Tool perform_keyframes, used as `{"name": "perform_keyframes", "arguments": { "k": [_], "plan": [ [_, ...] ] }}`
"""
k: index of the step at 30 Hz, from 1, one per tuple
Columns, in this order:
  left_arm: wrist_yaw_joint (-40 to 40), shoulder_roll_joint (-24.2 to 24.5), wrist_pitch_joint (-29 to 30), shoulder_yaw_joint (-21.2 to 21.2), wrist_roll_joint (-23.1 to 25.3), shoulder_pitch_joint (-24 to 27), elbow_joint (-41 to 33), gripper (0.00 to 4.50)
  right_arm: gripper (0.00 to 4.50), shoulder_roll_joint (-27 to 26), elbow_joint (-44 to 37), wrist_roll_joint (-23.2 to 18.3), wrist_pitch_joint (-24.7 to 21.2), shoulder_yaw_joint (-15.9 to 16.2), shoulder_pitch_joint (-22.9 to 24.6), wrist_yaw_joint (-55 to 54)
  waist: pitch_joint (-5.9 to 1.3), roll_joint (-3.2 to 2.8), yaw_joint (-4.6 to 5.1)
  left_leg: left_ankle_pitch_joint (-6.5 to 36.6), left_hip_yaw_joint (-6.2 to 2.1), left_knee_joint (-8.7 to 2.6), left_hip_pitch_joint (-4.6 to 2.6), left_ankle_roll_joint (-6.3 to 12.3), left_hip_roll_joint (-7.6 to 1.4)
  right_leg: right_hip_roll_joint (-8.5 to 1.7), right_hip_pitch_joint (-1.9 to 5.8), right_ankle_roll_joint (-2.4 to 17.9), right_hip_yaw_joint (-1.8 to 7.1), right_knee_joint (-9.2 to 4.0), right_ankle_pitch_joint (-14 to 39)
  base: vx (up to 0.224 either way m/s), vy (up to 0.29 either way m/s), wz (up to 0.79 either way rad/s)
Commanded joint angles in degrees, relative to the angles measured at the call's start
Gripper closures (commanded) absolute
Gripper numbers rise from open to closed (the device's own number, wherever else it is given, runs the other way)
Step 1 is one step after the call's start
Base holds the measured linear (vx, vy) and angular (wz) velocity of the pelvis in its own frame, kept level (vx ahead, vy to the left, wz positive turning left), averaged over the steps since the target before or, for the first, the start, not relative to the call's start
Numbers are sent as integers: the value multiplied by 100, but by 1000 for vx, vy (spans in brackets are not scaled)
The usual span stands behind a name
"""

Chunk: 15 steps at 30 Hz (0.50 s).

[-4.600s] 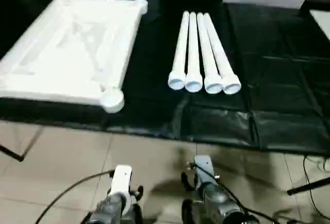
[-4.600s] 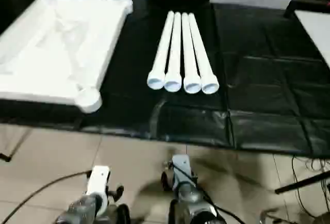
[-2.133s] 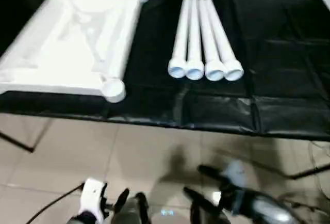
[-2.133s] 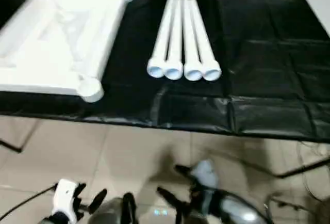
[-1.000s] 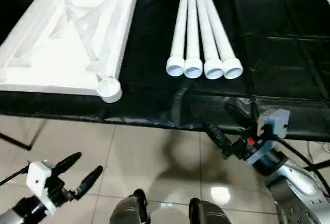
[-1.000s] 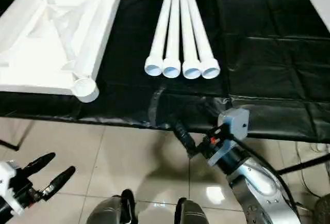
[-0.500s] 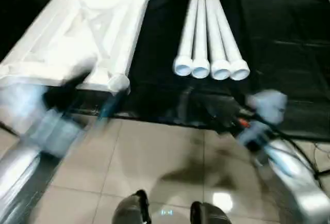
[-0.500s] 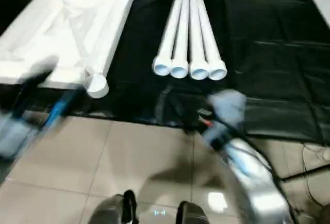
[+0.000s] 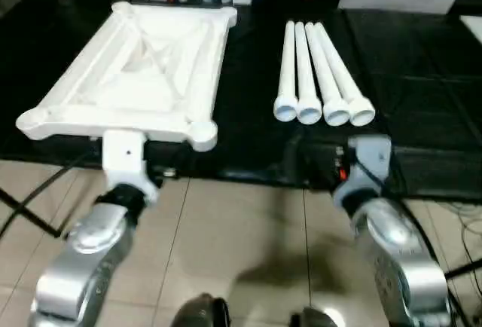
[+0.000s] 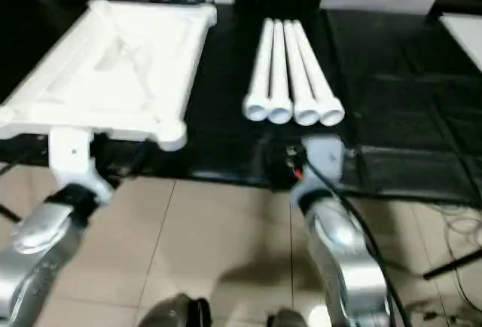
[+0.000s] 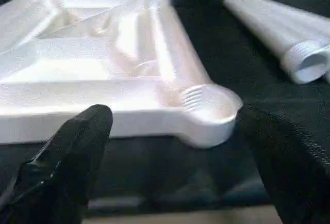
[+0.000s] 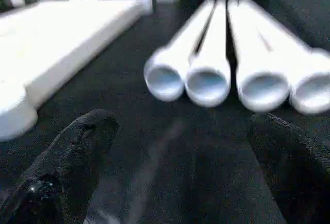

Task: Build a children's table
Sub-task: Move to table

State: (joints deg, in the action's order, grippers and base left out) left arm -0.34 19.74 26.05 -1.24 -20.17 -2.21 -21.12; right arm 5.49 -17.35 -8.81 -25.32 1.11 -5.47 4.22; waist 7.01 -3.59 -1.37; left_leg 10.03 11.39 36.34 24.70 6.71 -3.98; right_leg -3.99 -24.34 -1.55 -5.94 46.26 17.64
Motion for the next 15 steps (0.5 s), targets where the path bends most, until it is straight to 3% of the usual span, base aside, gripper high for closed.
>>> {"name": "perform_keyframes", "arguments": {
  "k": [1, 2, 3, 4, 5, 6, 7, 8, 9, 10, 11, 12, 13, 14, 15],
  "plan": [
    [67, -55, -29, 6, -41, -60, 50, 8, 0, -26, 107, -16, 150, -56, 28, 32, -410, -3, 74, 956, -357, -1052, -371, 716, -909, 109, 34, -101, -130, -15, 396, -134, 184, -9],
    [56, -66, -26, 2, -29, -66, 75, 8, 0, -42, 114, -37, 143, -78, 29, 17, -423, 144, 8, 2198, -403, -1264, -322, -275, -910, -50, 236, 211, 88, -321, 479, -145, 157, -14],
    [-26, -160, -6, 9, 84, -114, 184, 8, 0, -96, 151, -113, 94, -180, 2, -39, -522, 487, -113, 2126, -422, -173, -264, -1356, -355, -1274, 148, 347, 795, -1224, 1506, -145, 157, -14],
    [-20, -196, -21, 21, 162, -98, 223, 8, 0, -100, 139, -139, -32, -209, 2, -61, -422, 344, -145, 1393, -780, 929, -235, -1207, -267, -1802, -104, 561, 1258, -1833, 2223, -200, 167, 2],
    [3, -259, -51, 37, 301, -86, 309, 8, 0, -101, 137, -186, -258, -265, -14, -91, -294, 119, 117, 938, -1069, 1348, 116, -1079, -288, -1666, 282, 683, 1021, -1847, 3989, -131, 214, -24],
    [32, -306, -50, 38, 359, -41, 334, 8, 0, -99, 145, -149, -398, -297, -38, -197, -141, 123, 254, 1063, -1255, 1315, 69, -1466, -407, -1398, 332, 856, 384, -1798, 4392, -131, 214, -24],
    [57, -329, -49, 27, 381, -24, 354, 8, 0, -92, 166, -123, -465, -321, -63, -263, -219, 0, 283, 1506, -1320, 1163, -210, -1595, -431, -1086, 315, 868, 143, -1701, 4083, -96, 271, -45],
    [116, -356, -58, -3, 383, 55, 314, 8, 0, -192, 219, -230, -635, -465, -125, -380, -314, -228, 599, 3718, -1677, 85, -306, -1896, -775, -419, 532, 551, -259, -1028, 2456, -128, 324, -18],
    [175, -370, -66, -30, 386, 126, 261, 8, 0, -275, 276, -336, -753, -576, -183, -436, -237, -342, 565, 5648, -1915, -828, -40, -2060, -827, -56, 582, 286, -49, -279, 394, -128, 324, -18],
    [207, -371, -65, -40, 394, 151, 231, 8, 0, -287, 318, -365, -736, -590, -215, -413, -335, -279, 572, 5744, -1863, -827, -197, -2086, -753, -13, 591, 231, -49, -347, 19, -75, 288, -7],
    [242, -375, -59, -43, 392, 184, 173, 8, 0, -319, 378, -384, -563, -593, -252, -375, -328, -289, 624, 5363, -1755, -906, -297, -2453, -560, 11, 573, 354, -14, -399, -279, -66, 203, -10],
    [270, -387, -42, -31, 374, 208, 122, 8, 0, -397, 452, -478, -306, -621, -298, -313, -413, -217, 634, 4456, -1760, -868, -403, -2573, -388, -121, 664, 446, 97, -679, -249, -66, 203, -10],
    [284, -358, -29, -61, 454, 182, 106, 8, 0, -263, 655, -184, 54, -375, -377, -197, -471, -48, 616, 3888, -1726, -784, -368, -2501, -352, -278, 755, 457, 205, -876, -78, -79, 140, -22],
    [281, -359, -25, -67, 487, 168, 110, 8, 0, -222, 713, -100, 142, -312, -402, -166, -628, -6, 555, 2414, -1637, -574, -297, -2338, -313, -645, 952, 552, 414, -1154, 65, -127, 69, -31],
    [237, -375, 14, -64, 558, 117, 143, 8, 0, -225, 784, -136, 76, -263, -427, -69, -641, 86, 459, 1454, -1484, -410, -144, -1829, -431, -1044, 1053, 659, 474, -1448, 291, -127, 69, -31]
  ]
}}
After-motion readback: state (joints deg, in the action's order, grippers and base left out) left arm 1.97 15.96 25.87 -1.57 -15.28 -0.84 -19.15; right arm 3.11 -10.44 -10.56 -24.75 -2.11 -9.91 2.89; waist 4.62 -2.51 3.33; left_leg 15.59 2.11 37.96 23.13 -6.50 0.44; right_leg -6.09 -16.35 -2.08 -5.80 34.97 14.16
